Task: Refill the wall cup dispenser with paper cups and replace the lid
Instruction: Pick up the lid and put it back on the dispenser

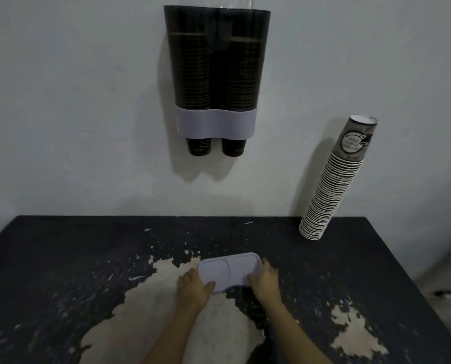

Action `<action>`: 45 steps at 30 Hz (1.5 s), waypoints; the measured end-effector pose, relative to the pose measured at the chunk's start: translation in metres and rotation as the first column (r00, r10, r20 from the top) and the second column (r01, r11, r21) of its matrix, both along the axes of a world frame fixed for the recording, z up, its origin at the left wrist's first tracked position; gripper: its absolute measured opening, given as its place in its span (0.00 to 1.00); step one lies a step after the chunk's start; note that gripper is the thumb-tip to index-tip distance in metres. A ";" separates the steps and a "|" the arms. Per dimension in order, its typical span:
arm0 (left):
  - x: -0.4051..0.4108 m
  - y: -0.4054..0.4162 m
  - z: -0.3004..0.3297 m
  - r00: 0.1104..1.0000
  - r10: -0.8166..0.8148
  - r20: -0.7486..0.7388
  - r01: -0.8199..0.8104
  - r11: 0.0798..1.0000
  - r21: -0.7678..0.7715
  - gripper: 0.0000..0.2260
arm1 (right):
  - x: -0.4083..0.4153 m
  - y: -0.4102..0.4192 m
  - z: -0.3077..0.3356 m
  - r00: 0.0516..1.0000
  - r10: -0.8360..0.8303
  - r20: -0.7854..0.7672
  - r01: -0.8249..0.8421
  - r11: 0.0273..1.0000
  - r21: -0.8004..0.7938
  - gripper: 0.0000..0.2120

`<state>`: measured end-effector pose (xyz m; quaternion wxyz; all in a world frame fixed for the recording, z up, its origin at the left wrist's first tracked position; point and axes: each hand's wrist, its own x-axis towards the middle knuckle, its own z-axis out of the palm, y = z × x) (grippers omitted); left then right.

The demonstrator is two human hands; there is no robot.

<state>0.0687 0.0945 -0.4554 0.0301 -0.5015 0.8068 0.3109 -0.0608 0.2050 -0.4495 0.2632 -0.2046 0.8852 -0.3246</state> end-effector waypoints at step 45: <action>-0.065 -0.106 0.438 0.519 -0.357 -0.777 -0.259 0.801 -0.541 0.28 | -0.069 -0.102 0.428 0.781 -0.211 -0.588 -0.288 0.714 -0.638 0.18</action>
